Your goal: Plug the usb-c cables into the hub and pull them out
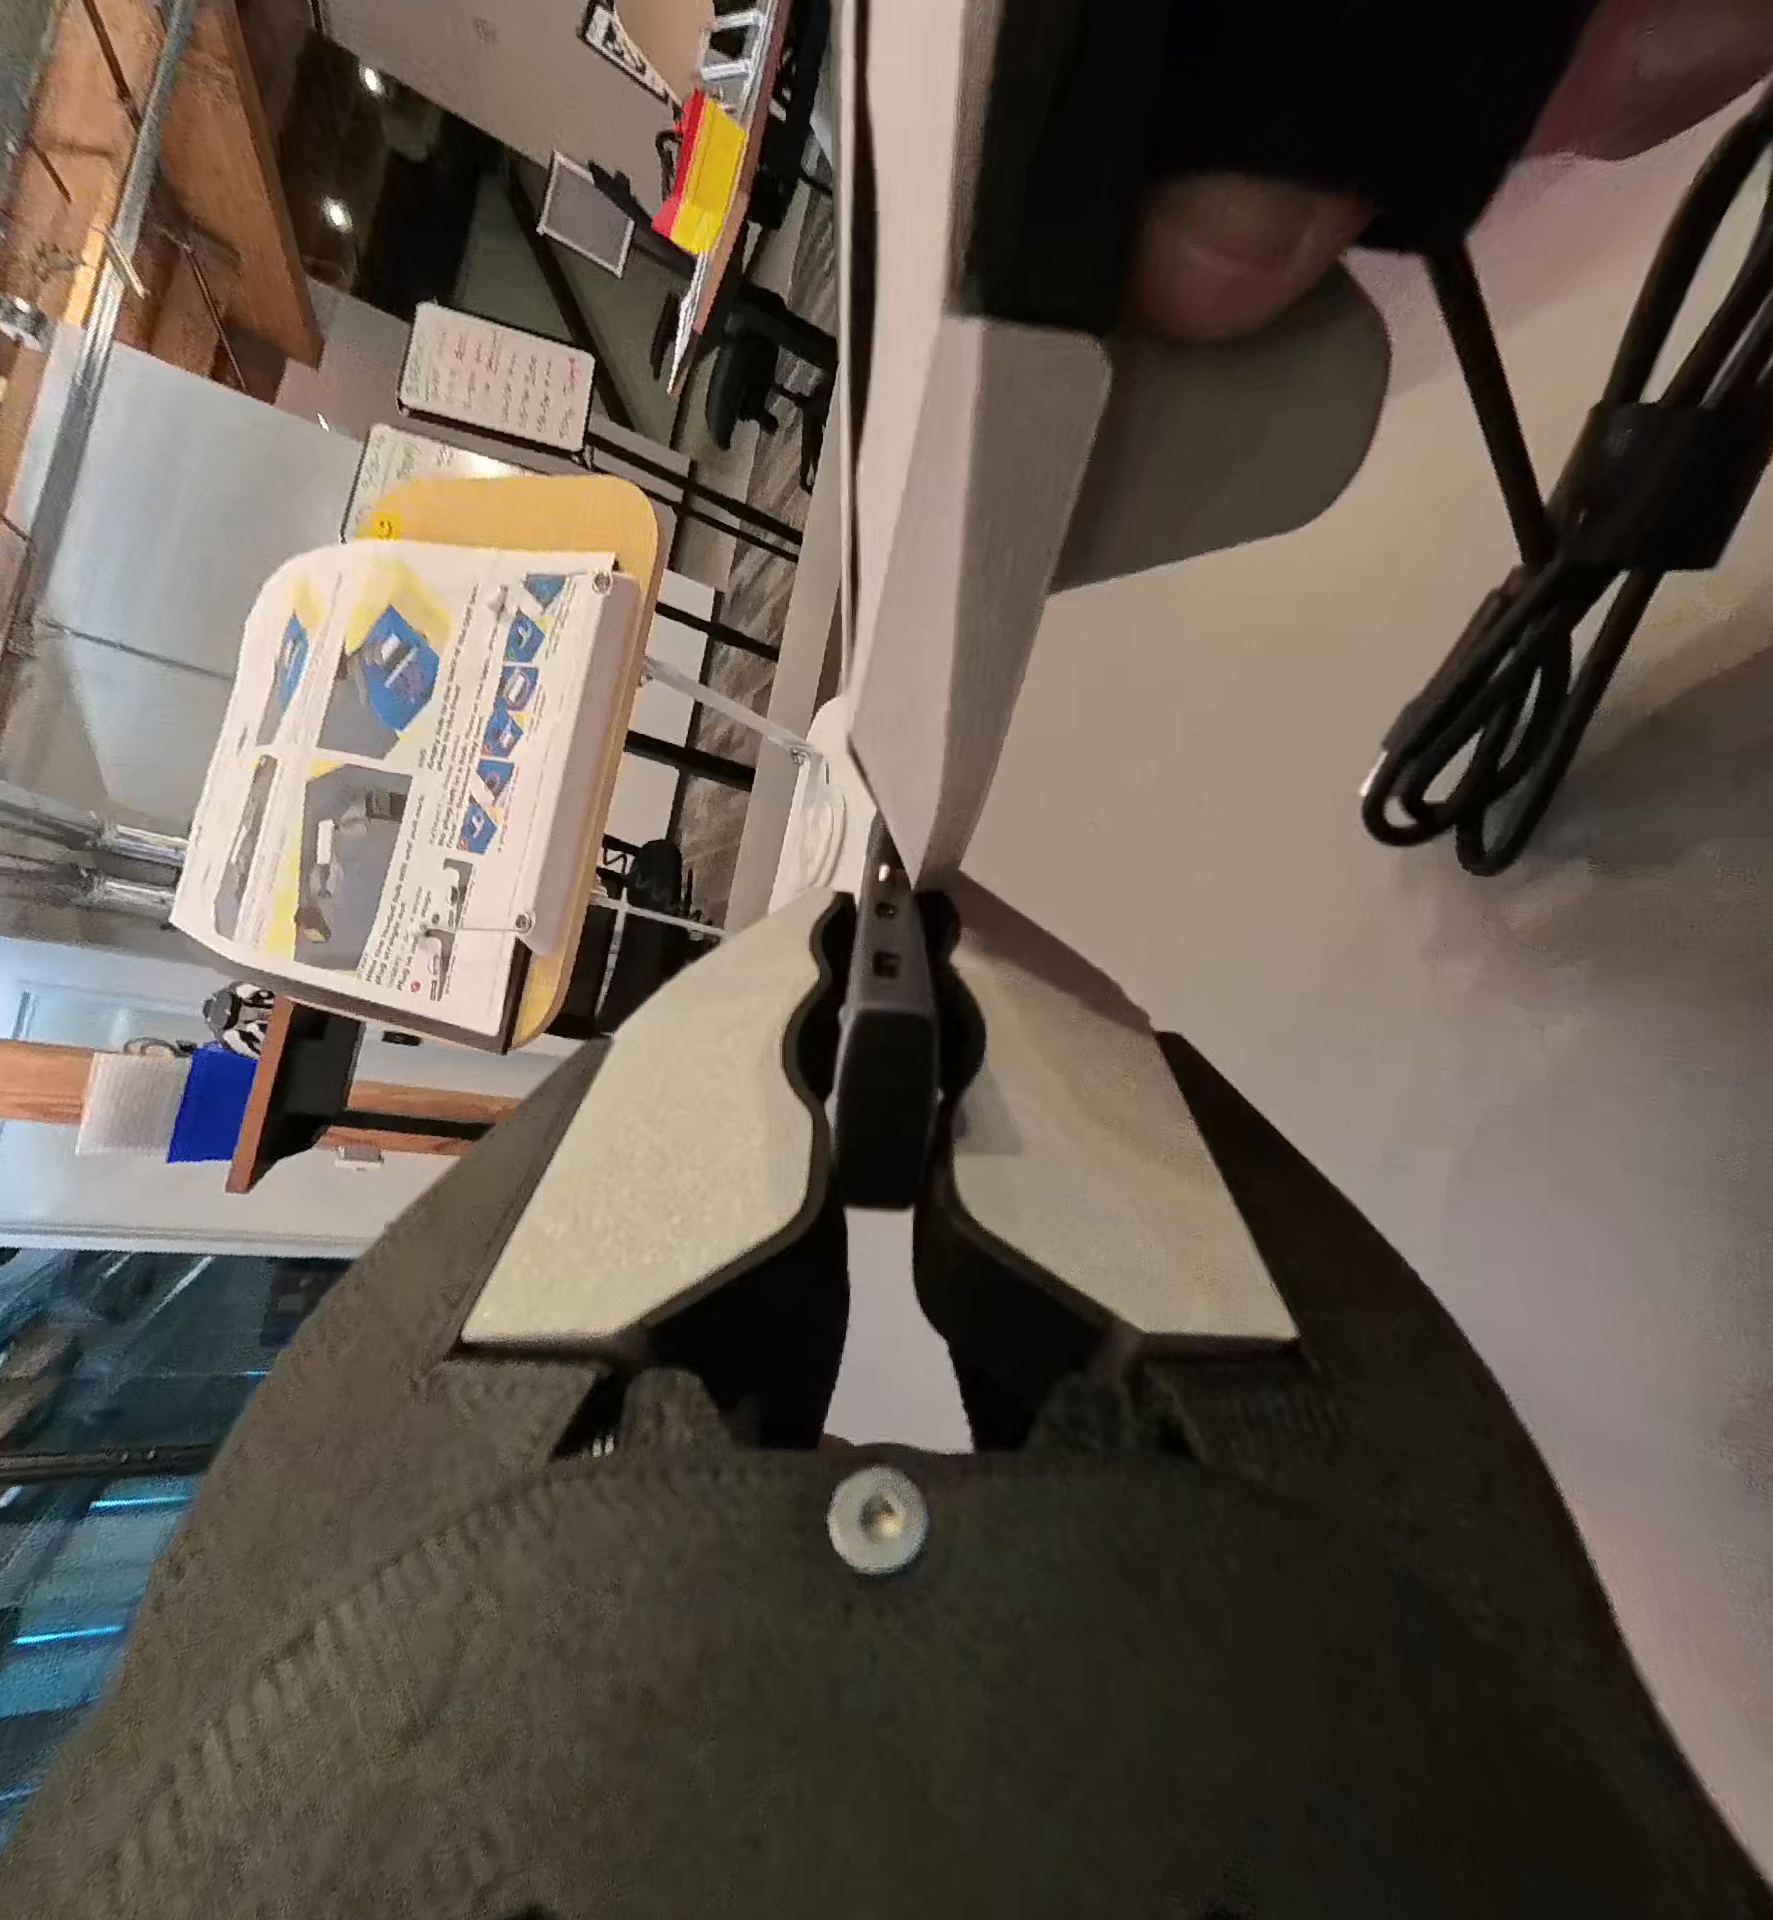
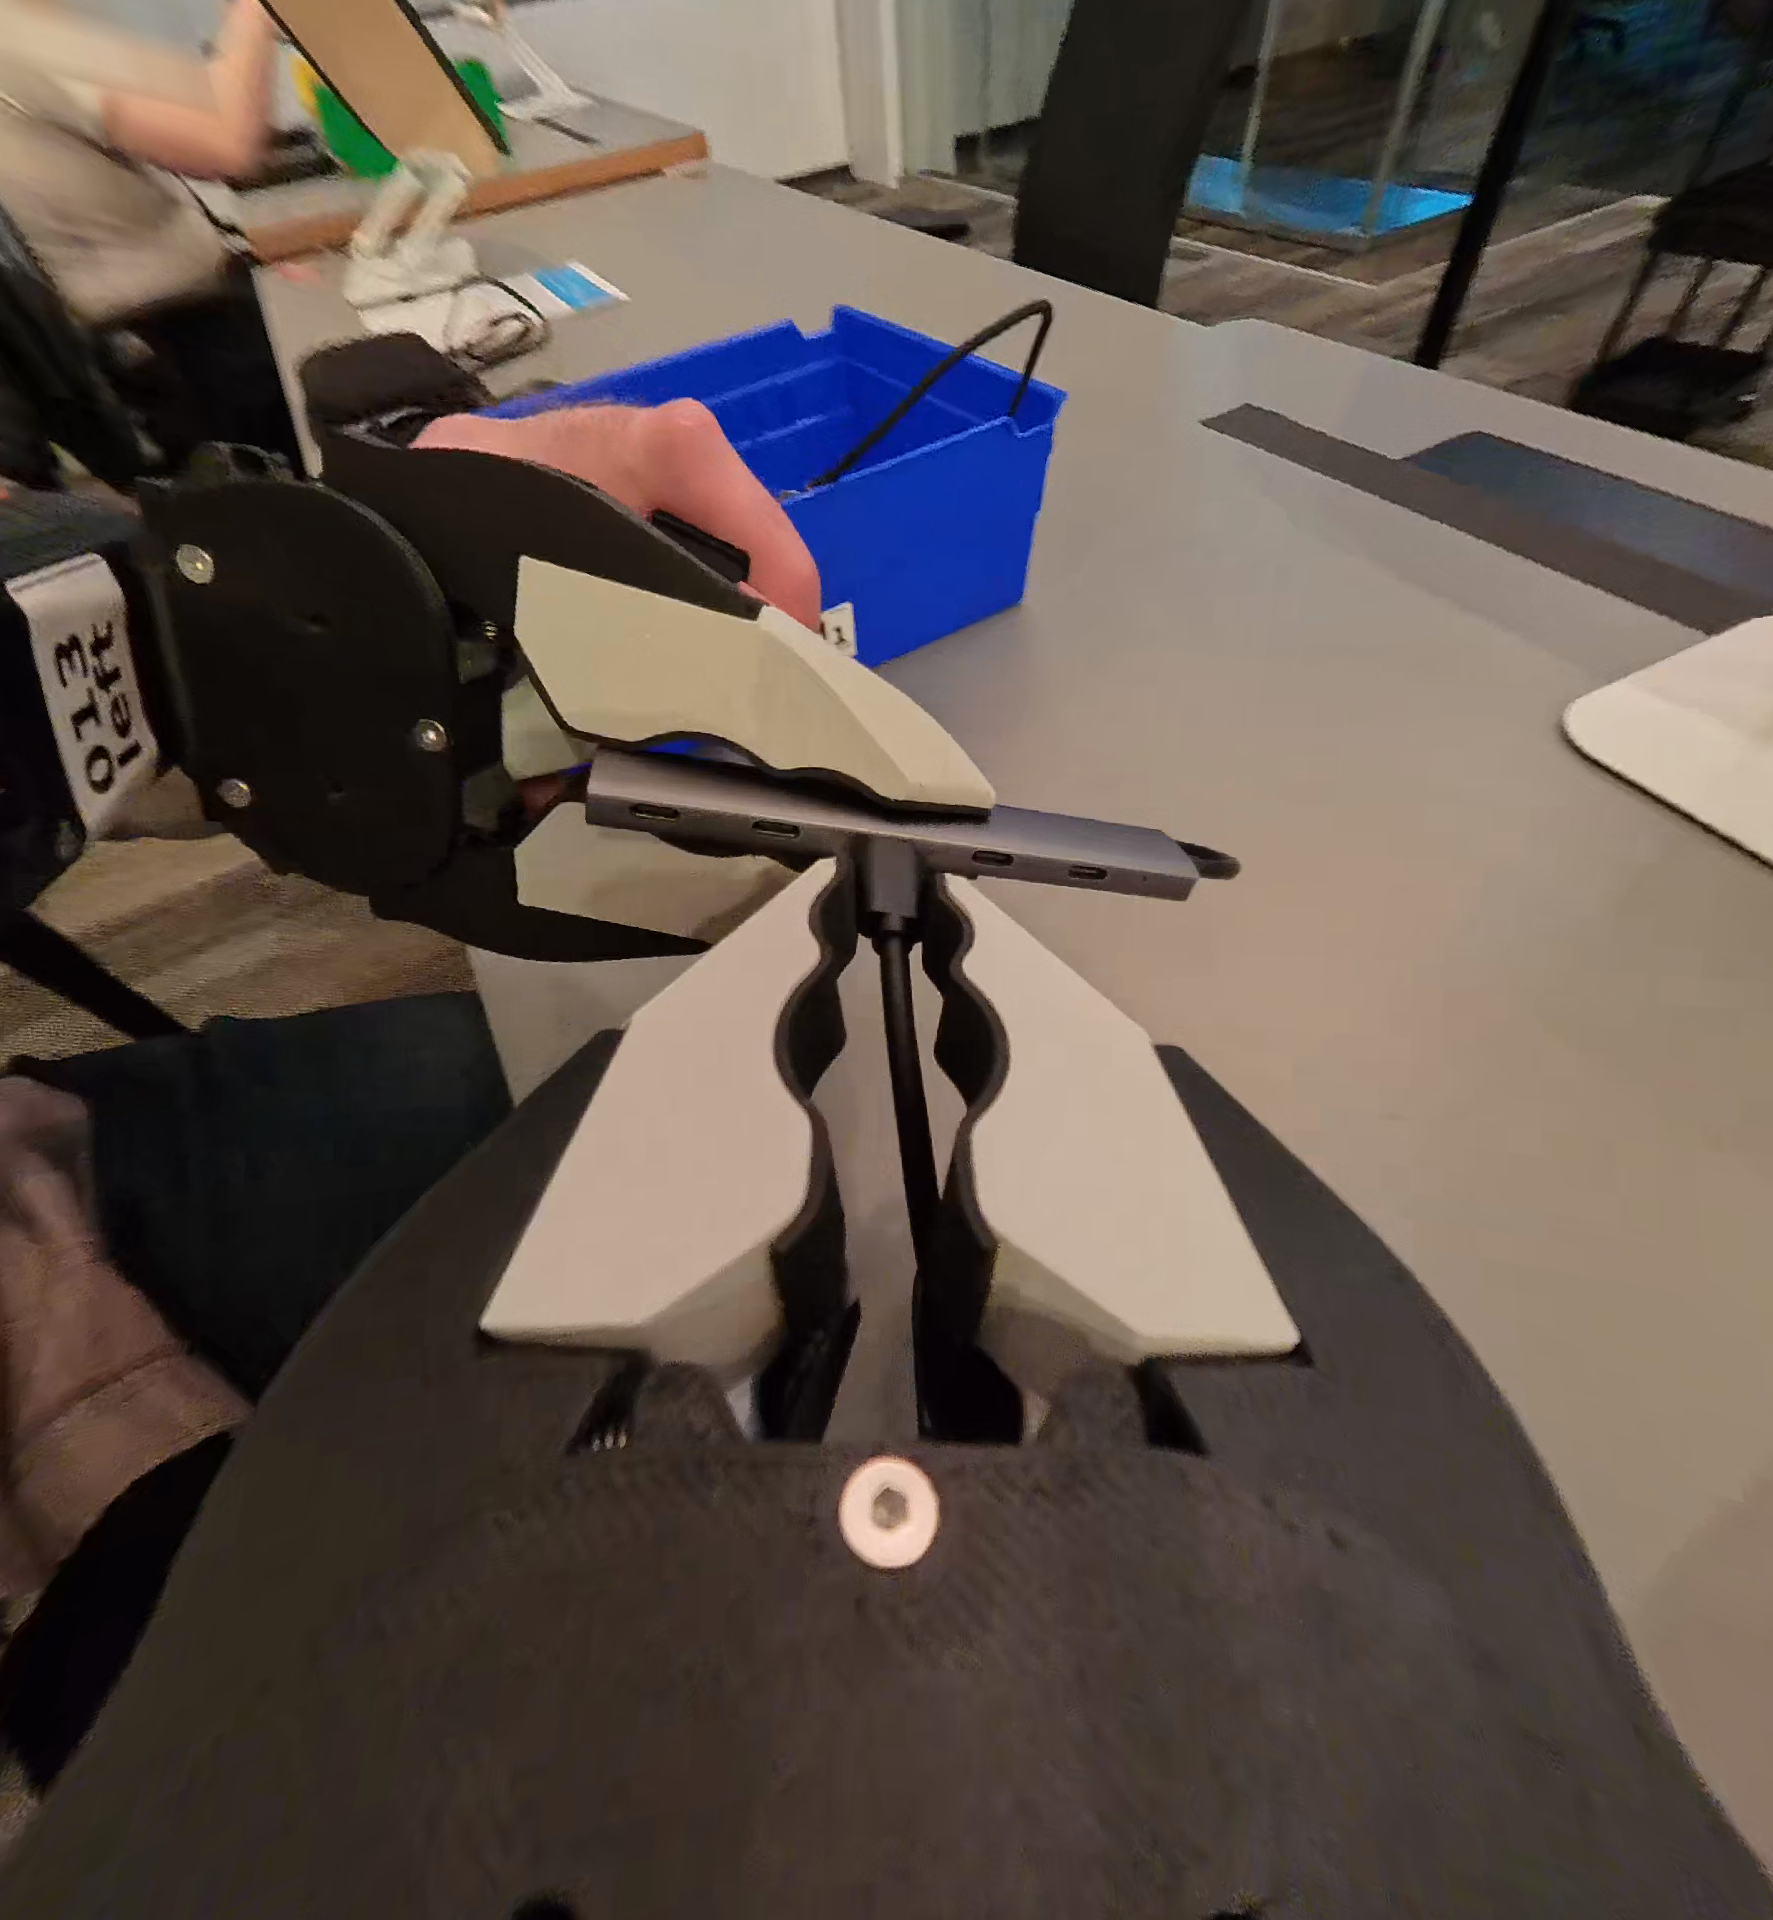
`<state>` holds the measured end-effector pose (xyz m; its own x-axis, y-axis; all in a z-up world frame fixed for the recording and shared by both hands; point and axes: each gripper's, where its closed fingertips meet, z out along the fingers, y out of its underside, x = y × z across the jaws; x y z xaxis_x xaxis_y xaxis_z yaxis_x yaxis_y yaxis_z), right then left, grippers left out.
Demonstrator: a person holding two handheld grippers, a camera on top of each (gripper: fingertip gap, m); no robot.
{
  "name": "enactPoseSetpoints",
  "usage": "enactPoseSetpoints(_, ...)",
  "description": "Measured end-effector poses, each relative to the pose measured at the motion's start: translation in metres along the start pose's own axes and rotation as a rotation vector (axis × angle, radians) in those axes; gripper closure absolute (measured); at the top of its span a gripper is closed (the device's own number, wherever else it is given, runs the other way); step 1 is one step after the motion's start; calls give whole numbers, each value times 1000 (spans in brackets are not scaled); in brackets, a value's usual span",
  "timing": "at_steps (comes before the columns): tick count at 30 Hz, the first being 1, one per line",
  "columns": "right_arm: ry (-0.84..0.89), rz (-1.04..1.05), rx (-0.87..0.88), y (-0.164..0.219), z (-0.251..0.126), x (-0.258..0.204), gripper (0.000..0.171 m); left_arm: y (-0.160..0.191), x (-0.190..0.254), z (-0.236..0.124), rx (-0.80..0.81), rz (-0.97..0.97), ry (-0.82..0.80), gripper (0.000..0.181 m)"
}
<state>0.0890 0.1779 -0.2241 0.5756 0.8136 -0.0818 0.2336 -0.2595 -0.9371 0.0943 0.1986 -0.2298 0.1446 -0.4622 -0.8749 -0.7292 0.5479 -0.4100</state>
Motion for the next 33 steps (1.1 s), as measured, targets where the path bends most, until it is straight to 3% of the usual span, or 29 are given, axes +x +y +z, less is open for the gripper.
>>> enactPoseSetpoints(3, 40, -38, -17, -2, 2, -1, 161, 2, -2, 0, 8, -21, -1, 170)
enactPoseSetpoints(6, -68, 61, 26, -3, -3, -3, 161, 1, -1, -2, 32, -24, 9, 170)
enactPoseSetpoints(9, -114, 181, 132, -11, -29, 16, 162, 35, -20, 1, -50, -66, -22, 171)
enactPoseSetpoints(13, -57, 117, 145, -23, -38, 23, 162, 22, -54, -9, -13, -123, -79, 171)
enactPoseSetpoints(17, -15, 48, 149, -43, -51, 22, 161, 45, -48, -4, -76, -108, -63, 171)
enactPoseSetpoints(22, 59, 6, 254, -93, -108, 37, 161, 51, -58, -6, -90, -125, -65, 171)
enactPoseSetpoints(27, 197, -74, 337, -134, -188, 64, 161, 63, -64, -8, -112, -140, -62, 171)
enactPoseSetpoints(33, 306, 0, 342, -117, -261, 119, 161, 64, -62, -5, -125, -140, -52, 171)
